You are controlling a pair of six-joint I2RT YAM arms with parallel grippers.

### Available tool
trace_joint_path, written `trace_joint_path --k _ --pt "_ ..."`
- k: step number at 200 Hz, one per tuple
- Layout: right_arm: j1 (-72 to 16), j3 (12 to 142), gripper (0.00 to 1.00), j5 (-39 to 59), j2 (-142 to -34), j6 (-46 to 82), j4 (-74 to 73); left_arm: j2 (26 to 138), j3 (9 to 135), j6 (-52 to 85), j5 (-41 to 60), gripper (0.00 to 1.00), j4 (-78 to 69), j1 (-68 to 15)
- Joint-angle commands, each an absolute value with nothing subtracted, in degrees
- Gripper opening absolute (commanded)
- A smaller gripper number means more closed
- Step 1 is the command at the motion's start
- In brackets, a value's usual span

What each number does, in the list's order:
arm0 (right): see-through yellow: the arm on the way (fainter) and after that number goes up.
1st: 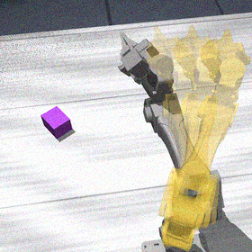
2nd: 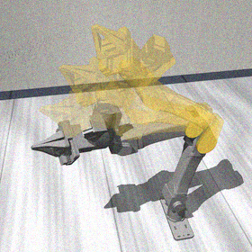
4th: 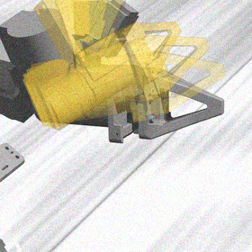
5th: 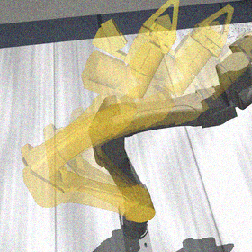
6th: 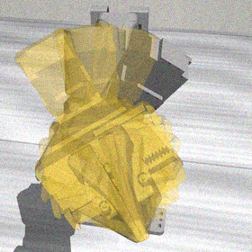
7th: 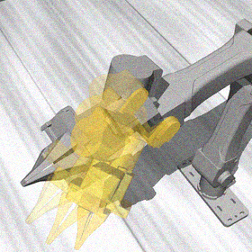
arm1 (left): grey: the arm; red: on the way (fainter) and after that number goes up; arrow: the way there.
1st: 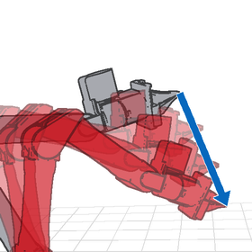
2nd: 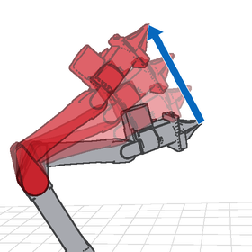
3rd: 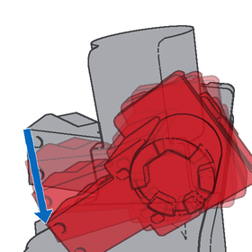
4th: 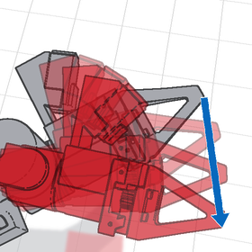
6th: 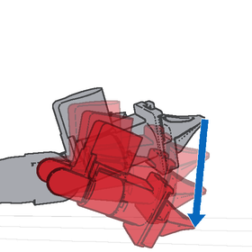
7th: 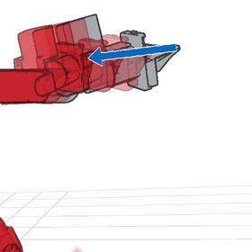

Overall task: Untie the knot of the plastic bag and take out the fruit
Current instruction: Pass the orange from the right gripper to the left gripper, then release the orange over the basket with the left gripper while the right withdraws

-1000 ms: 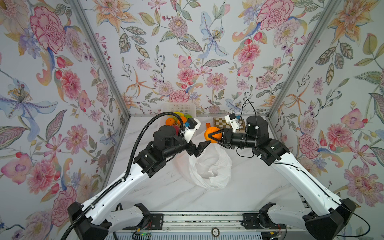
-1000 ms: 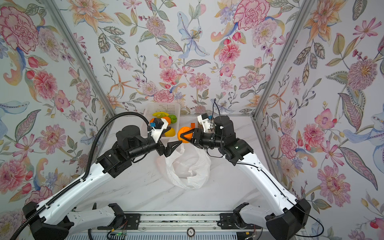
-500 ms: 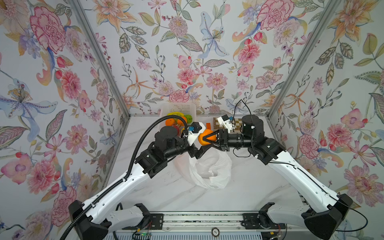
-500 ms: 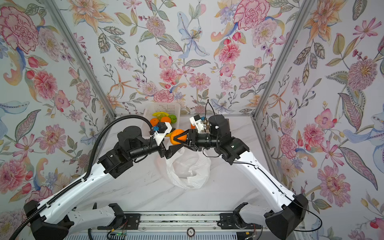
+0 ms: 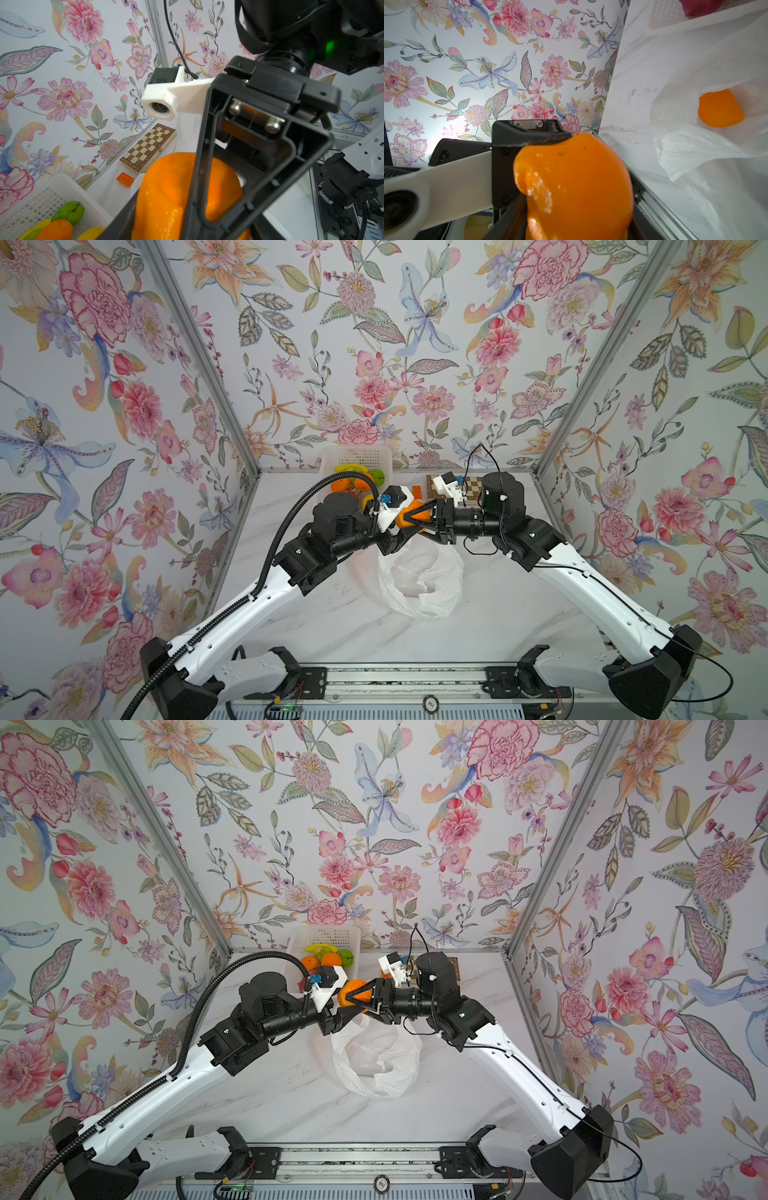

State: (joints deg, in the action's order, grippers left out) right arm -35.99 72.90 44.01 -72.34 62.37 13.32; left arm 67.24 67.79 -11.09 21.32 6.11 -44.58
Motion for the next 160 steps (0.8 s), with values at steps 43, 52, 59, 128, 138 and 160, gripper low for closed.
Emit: trace_joint_path --k 43,52,59,128,138,160 --pt "-33.0 73.4 0.88 36.0 -69.7 60.9 12.6 67.7 66.0 -6.8 9.6 0.47 -3.0 -42.9" --pt "-32.6 73.3 0.93 33.9 -69.5 60.4 12.9 68.0 65.8 -6.2 9.9 0.48 -3.4 -41.5" --pt "-32.3 73.5 0.96 32.3 -69.6 60.1 12.9 68.3 65.5 -5.7 10.5 0.47 -3.8 -40.1" --pt "-32.0 77.0 0.99 12.3 -70.4 47.7 18.2 76.7 67.0 0.7 11.8 0.42 -5.2 -26.9" --pt "-32.0 77.3 0.99 10.3 -70.7 46.0 19.0 78.5 68.0 1.7 10.9 0.42 -4.7 -25.4" --pt "-31.9 78.3 0.99 8.0 -72.2 44.1 20.1 83.1 71.3 4.5 9.6 0.41 -3.4 -22.6"
